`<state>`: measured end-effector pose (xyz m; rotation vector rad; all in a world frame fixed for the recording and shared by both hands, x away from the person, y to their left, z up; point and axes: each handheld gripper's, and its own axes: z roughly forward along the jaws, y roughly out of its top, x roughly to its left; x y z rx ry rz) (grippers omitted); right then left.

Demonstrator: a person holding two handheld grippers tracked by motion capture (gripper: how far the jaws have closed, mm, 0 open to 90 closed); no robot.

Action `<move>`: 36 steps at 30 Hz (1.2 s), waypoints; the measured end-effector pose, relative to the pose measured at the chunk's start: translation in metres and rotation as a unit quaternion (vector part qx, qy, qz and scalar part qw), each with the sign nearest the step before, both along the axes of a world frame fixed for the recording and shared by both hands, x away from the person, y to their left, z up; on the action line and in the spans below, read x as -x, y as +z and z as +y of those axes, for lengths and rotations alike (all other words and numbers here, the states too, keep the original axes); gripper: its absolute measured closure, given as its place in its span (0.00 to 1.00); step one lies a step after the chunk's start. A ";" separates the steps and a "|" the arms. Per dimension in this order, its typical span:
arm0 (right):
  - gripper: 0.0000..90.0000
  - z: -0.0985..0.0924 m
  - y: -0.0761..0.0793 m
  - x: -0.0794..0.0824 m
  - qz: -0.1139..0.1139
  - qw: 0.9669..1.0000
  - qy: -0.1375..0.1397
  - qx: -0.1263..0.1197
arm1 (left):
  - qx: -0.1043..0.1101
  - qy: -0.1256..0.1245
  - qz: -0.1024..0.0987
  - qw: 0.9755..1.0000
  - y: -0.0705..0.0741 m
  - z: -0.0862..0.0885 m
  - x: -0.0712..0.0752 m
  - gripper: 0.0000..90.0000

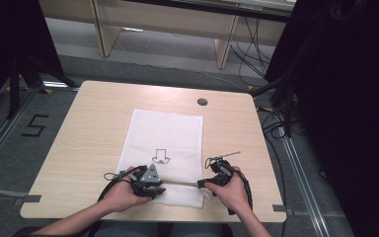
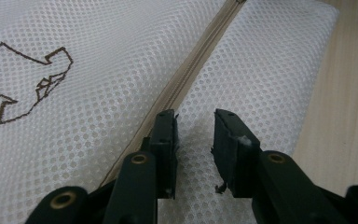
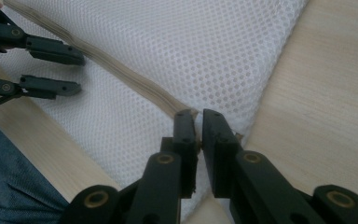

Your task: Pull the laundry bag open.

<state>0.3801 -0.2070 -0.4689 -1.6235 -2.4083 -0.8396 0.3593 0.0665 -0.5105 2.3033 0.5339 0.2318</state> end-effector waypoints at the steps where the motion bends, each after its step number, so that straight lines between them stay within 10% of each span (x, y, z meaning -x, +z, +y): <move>1: 0.97 -0.003 -0.001 -0.002 -0.033 0.999 0.021 0.006 | -0.001 0.000 -0.001 1.000 0.000 0.000 -0.001 0.77; 9: 0.98 0.005 -0.002 -0.002 -0.023 0.999 0.025 0.006 | 0.000 0.001 -0.001 1.000 0.000 0.001 -0.001 0.77; 15: 1.00 -0.008 0.004 -0.004 -0.033 0.998 0.002 0.051 | -0.001 0.000 -0.001 1.000 0.000 0.000 0.000 0.77; 36: 1.00 -0.003 -0.005 -0.009 0.065 0.996 -0.041 0.052 | -0.004 0.001 -0.004 1.000 0.000 0.000 0.001 0.79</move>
